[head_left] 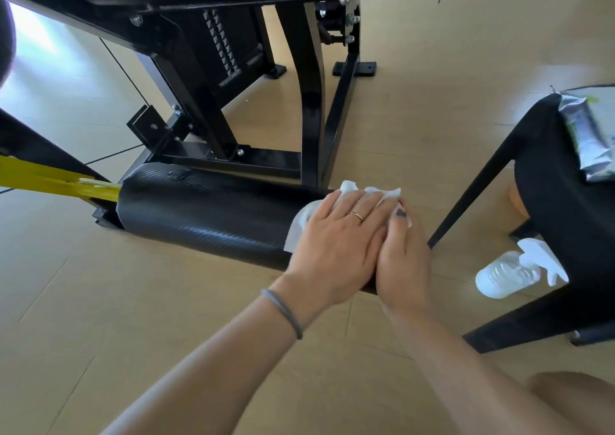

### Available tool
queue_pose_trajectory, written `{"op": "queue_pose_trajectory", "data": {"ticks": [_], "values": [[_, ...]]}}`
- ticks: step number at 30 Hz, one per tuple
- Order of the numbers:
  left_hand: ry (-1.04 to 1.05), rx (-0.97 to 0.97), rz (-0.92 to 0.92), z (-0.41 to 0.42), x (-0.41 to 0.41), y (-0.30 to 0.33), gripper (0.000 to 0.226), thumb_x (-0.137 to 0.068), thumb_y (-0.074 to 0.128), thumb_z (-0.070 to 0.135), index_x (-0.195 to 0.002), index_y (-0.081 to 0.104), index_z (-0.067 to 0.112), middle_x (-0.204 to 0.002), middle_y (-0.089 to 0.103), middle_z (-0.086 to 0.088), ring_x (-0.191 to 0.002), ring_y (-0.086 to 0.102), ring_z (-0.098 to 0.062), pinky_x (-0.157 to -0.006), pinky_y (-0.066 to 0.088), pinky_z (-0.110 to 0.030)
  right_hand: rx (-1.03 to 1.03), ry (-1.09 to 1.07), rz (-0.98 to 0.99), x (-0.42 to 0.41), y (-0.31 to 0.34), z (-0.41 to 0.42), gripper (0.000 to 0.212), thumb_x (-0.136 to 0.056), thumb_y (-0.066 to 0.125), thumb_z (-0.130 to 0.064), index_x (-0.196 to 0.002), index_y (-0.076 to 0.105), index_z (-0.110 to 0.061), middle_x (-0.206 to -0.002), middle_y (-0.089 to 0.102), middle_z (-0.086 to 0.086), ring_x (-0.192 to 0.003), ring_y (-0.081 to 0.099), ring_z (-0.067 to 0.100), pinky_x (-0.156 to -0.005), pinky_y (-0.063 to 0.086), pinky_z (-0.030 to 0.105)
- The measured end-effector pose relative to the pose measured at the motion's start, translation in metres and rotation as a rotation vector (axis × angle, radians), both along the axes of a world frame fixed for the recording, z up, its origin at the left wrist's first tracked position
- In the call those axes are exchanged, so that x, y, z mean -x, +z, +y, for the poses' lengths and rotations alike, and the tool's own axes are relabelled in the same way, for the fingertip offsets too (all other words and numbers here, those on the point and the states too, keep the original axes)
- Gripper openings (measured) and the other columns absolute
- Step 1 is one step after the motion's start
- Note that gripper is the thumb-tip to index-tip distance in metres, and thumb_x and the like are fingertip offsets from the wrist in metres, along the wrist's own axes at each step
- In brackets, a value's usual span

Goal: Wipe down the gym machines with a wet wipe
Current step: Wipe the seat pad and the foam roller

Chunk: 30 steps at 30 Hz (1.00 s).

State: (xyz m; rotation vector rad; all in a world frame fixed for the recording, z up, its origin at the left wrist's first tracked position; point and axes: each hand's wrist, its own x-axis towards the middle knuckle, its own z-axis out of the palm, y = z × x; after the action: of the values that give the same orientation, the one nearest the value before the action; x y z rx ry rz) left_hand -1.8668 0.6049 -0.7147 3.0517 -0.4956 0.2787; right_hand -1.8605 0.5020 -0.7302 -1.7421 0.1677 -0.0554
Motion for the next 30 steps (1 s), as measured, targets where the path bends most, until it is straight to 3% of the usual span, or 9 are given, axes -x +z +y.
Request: {"op": "queue_pose_trajectory", "data": {"ticks": [2,5,9,12,16,21,24,26,30], "values": [[-0.027,-0.009,0.011,0.031,-0.003,0.005,0.046,-0.107,0.026,0.032,-0.150,0.041,0.029,-0.150,0.046,0.009,-0.138,0.040,-0.013,-0.117,0.026,-0.035,0.039,-0.004,0.058,-0.004,0.009,-0.006,0.037,-0.107,0.027,-0.039,-0.098,0.061,-0.027,-0.096,0.064,-0.009,-0.092,0.059,0.004,-0.073,0.041,0.025],[0.254,0.001,0.011,0.115,-0.005,0.008,0.045,-0.105,0.024,0.032,-0.143,0.047,0.033,-0.142,0.055,0.009,-0.131,0.047,-0.014,-0.115,0.033,-0.037,0.067,-0.021,0.157,-0.015,0.016,-0.009,0.041,-0.109,0.024,-0.043,-0.102,0.056,-0.019,-0.091,0.055,-0.012,-0.082,0.050,0.001,-0.069,0.034,0.020],[0.497,-0.009,-0.021,0.149,-0.002,0.012,0.049,-0.102,0.021,0.034,-0.141,0.049,0.033,-0.140,0.057,0.008,-0.134,0.047,-0.019,-0.114,0.032,-0.045,-0.080,0.035,0.281,-0.023,0.007,0.000,0.054,-0.096,0.026,-0.070,-0.112,0.056,-0.029,-0.112,0.059,-0.009,-0.104,0.054,0.006,-0.100,0.042,0.039],[0.250,-0.124,-0.032,0.056,-0.002,0.004,0.058,-0.096,0.021,0.034,-0.154,0.031,0.031,-0.145,0.049,0.006,-0.136,0.043,-0.022,-0.114,0.028,-0.050,-0.316,0.029,0.449,-0.027,0.008,-0.004,0.089,-0.079,0.028,-0.088,-0.133,0.060,-0.025,-0.132,0.066,0.001,-0.122,0.061,0.019,-0.105,0.045,0.042],[-0.064,-0.057,0.033,-0.011,0.004,0.001,0.048,-0.104,0.027,0.038,-0.149,0.040,0.031,-0.152,0.044,0.000,-0.142,0.037,-0.024,-0.118,0.023,-0.049,-0.441,0.060,0.488,-0.029,0.019,-0.017,0.073,-0.096,0.027,-0.075,-0.113,0.074,-0.021,-0.105,0.077,0.002,-0.097,0.072,0.013,-0.075,0.049,0.028],[0.190,-0.008,-0.005,0.100,0.002,0.004,0.045,-0.107,0.024,0.031,-0.149,0.040,0.031,-0.148,0.048,0.007,-0.139,0.041,-0.016,-0.120,0.026,-0.040,-0.057,0.043,0.321,-0.025,0.024,-0.004,0.057,-0.105,0.024,-0.060,-0.119,0.054,-0.013,-0.114,0.061,-0.003,-0.097,0.054,0.007,-0.098,0.037,0.033],[0.479,0.071,-0.015,0.166,0.007,0.003,0.047,-0.106,0.022,0.034,-0.142,0.050,0.026,-0.145,0.052,0.005,-0.137,0.042,-0.017,-0.120,0.026,-0.039,0.189,0.046,0.099,-0.006,0.005,0.001,0.058,-0.107,0.027,-0.052,-0.152,0.039,-0.019,-0.154,0.045,-0.004,-0.138,0.043,0.012,-0.110,0.031,0.028],[0.584,0.074,-0.054,0.164,0.005,0.004,0.050,-0.104,0.020,0.035,-0.142,0.049,0.026,-0.144,0.053,0.004,-0.137,0.041,-0.020,-0.118,0.026,-0.044,0.222,0.051,0.015,0.006,-0.007,-0.001,0.058,-0.107,0.031,-0.047,-0.158,0.030,-0.020,-0.161,0.035,-0.007,-0.148,0.030,0.009,-0.114,0.025,0.023],[0.294,-0.015,-0.028,0.080,0.016,0.003,0.054,-0.101,0.019,0.033,-0.154,0.032,0.030,-0.151,0.043,0.006,-0.141,0.037,-0.019,-0.118,0.026,-0.046,0.225,0.055,-0.115,0.020,-0.017,-0.003,0.062,-0.100,0.039,-0.047,-0.153,0.032,-0.017,-0.155,0.038,-0.007,-0.145,0.033,0.008,-0.116,0.030,0.027]]}}
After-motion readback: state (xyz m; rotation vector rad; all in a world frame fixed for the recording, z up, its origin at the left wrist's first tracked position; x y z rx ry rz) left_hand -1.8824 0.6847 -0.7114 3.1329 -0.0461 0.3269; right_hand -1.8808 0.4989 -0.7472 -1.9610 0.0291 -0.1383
